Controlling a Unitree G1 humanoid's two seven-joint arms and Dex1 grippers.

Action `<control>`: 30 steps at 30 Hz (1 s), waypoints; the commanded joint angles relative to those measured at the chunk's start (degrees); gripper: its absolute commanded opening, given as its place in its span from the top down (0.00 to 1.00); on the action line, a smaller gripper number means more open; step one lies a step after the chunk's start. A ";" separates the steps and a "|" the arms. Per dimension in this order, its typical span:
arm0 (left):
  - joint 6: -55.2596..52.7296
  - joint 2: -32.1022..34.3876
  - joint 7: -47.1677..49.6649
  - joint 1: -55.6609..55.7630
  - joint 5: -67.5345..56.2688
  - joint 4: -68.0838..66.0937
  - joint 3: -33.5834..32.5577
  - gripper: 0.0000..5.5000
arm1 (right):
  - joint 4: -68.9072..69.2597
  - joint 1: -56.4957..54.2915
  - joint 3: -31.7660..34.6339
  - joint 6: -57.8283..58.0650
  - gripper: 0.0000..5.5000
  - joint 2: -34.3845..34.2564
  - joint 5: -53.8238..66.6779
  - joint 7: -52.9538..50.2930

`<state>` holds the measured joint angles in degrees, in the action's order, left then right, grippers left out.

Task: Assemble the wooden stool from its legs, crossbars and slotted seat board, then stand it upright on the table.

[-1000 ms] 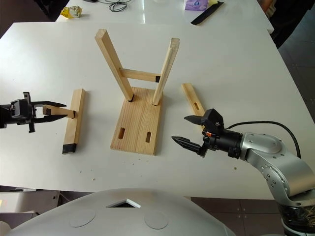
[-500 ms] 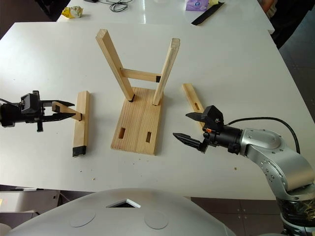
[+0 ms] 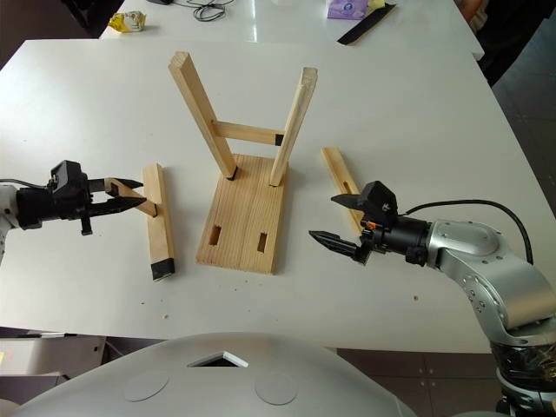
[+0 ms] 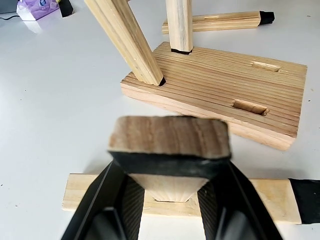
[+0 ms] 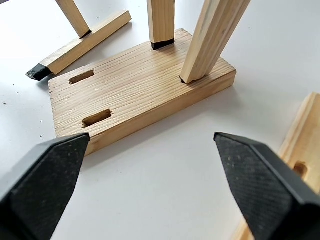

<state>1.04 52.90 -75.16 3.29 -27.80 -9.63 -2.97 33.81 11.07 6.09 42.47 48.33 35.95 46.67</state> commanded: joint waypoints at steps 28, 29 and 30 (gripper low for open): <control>-3.07 -4.41 6.49 -3.81 6.40 4.15 2.77 0.76 | -0.68 -3.48 -2.85 -0.30 0.16 1.40 -2.06 1.90; -3.30 -4.32 6.44 -3.53 6.39 3.97 2.93 0.76 | -0.60 -3.39 -2.81 -0.30 0.16 1.41 -2.09 1.93; -3.34 -4.28 6.51 -3.32 6.48 3.83 3.04 0.76 | -0.58 -3.37 -2.79 -0.29 0.16 1.42 -2.12 1.99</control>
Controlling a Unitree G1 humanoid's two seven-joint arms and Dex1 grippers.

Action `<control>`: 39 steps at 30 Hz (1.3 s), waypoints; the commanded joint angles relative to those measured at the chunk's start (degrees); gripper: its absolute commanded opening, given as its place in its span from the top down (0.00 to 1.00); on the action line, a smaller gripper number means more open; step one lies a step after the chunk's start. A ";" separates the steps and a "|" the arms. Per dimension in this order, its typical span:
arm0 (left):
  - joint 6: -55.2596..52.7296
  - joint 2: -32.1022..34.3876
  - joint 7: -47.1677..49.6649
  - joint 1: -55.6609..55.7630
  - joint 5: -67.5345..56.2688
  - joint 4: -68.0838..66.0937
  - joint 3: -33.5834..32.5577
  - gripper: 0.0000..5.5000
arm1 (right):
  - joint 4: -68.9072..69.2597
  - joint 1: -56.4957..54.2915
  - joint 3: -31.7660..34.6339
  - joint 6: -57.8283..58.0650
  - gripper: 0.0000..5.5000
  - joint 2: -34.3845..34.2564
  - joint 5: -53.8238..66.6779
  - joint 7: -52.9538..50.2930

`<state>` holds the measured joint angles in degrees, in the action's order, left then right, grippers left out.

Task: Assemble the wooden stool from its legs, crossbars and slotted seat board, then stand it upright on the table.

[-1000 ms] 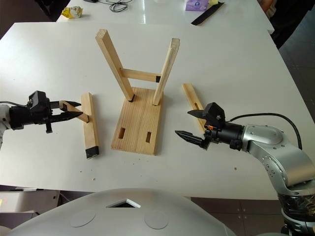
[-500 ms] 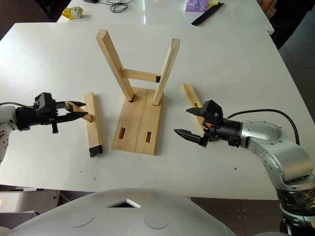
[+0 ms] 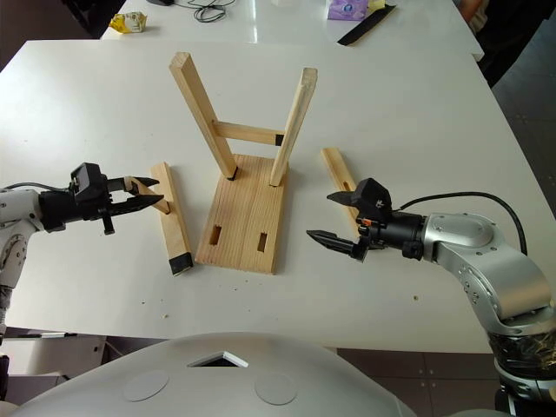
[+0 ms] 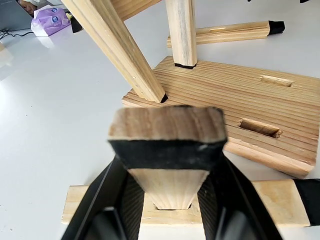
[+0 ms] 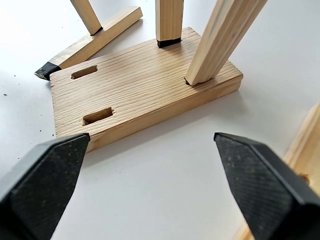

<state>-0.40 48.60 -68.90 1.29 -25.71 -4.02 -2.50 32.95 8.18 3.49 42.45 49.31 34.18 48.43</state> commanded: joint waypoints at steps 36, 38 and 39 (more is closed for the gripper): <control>-4.21 -4.38 0.06 0.60 0.54 -2.59 -2.23 0.22 | -1.03 -0.82 -1.79 -2.02 0.16 -0.18 -2.45 0.28; -5.27 -3.93 -0.97 -0.12 -0.17 -1.98 -2.97 0.28 | -1.24 -0.92 -1.80 -2.21 0.16 -0.14 -2.51 0.27; -5.57 -3.70 -1.41 -0.61 -0.40 -1.47 -3.23 0.29 | -1.34 -0.95 -1.79 -2.32 0.16 -0.10 -2.53 0.30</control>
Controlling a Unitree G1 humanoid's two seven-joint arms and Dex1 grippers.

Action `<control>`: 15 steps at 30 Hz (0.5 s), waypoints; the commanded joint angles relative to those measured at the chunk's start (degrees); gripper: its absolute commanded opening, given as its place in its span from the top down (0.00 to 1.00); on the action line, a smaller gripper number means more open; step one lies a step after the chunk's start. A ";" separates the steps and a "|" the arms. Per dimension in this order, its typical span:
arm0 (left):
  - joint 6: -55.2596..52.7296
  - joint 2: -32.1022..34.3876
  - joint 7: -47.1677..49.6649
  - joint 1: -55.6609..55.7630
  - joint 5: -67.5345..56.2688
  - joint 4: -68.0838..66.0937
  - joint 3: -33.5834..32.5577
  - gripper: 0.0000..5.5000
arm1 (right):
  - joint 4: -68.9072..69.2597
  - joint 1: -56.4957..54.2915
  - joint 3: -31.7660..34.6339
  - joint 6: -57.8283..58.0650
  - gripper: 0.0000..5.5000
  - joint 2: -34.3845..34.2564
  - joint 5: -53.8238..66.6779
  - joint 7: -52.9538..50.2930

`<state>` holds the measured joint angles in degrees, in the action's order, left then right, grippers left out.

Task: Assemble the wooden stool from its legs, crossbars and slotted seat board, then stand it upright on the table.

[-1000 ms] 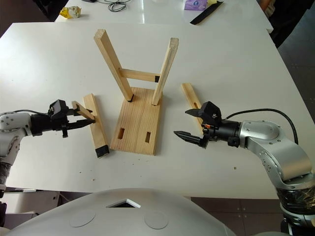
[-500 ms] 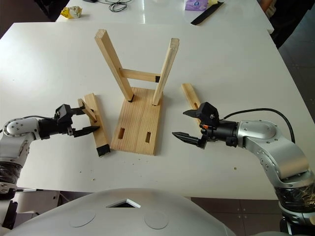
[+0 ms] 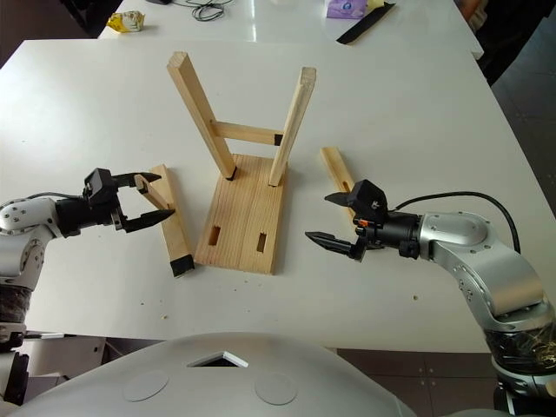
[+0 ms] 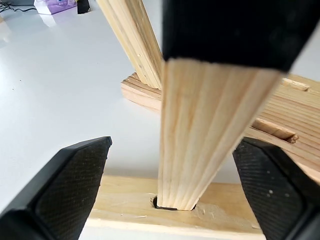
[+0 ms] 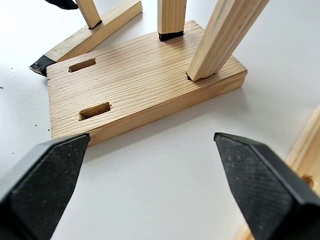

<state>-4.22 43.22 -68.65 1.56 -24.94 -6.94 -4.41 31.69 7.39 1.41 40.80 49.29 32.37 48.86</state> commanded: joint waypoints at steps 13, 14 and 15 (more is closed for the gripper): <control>-9.79 4.10 -3.85 -3.20 -7.06 9.17 -6.14 0.43 | -0.78 -0.98 0.47 -1.28 0.16 0.45 -1.07 1.16; -10.32 4.10 -3.57 -3.04 -7.69 9.75 -6.79 0.43 | -0.80 -1.02 0.48 -1.33 0.16 0.50 -1.09 1.29; -10.64 4.06 -3.28 -2.92 -8.25 10.42 -7.43 0.43 | -0.81 -1.09 0.51 -1.35 0.16 0.55 -1.07 1.42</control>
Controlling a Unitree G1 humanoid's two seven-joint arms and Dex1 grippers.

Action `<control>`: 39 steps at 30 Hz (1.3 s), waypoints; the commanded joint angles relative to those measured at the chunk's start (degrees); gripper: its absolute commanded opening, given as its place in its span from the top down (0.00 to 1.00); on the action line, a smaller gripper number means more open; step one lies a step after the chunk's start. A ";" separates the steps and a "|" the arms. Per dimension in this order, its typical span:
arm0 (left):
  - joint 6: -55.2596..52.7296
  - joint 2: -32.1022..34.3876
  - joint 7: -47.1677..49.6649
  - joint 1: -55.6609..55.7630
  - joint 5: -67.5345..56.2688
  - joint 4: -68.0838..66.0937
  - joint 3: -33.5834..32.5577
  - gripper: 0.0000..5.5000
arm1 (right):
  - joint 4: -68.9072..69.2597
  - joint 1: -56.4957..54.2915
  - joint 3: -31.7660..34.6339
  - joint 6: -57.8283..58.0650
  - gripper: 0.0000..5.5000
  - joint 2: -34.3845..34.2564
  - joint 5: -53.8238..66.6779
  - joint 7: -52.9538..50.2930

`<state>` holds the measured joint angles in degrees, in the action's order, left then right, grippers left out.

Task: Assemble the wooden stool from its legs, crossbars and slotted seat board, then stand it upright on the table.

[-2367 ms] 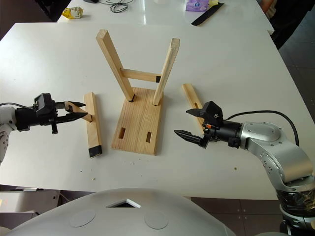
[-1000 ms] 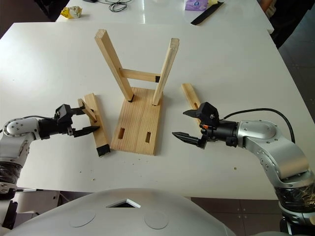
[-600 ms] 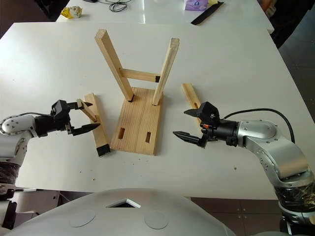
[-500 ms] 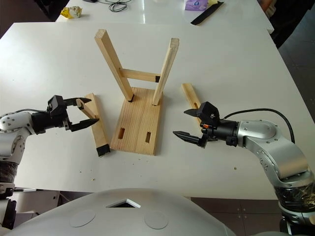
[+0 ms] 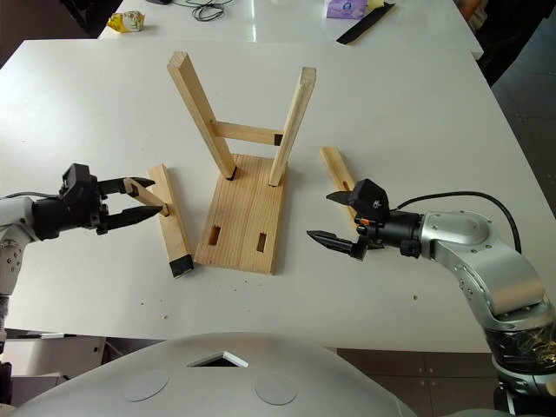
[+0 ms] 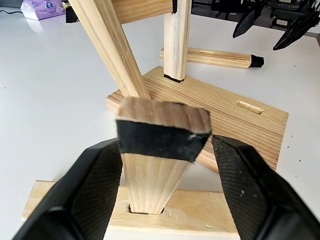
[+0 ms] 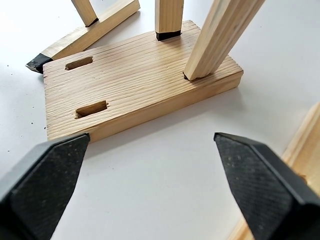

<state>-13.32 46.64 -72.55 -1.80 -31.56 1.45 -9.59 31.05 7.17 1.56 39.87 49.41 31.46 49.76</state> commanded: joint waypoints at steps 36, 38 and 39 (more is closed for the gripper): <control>-15.52 -3.86 12.93 11.28 -16.40 13.64 -8.26 0.54 | 0.60 -2.74 -0.22 0.01 0.16 -0.19 0.29 0.77; -15.92 -3.91 12.97 10.89 -16.75 14.25 -8.45 0.54 | 0.89 -2.66 -0.19 0.21 0.16 -0.20 0.46 0.73; -15.80 -4.10 12.85 10.50 -16.54 14.29 -8.22 0.54 | 1.02 -2.70 -0.26 0.34 0.16 -0.22 0.54 0.72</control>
<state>-28.38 42.14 -60.00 8.60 -47.81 14.87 -17.77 31.24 4.63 0.98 39.46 49.28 31.40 50.85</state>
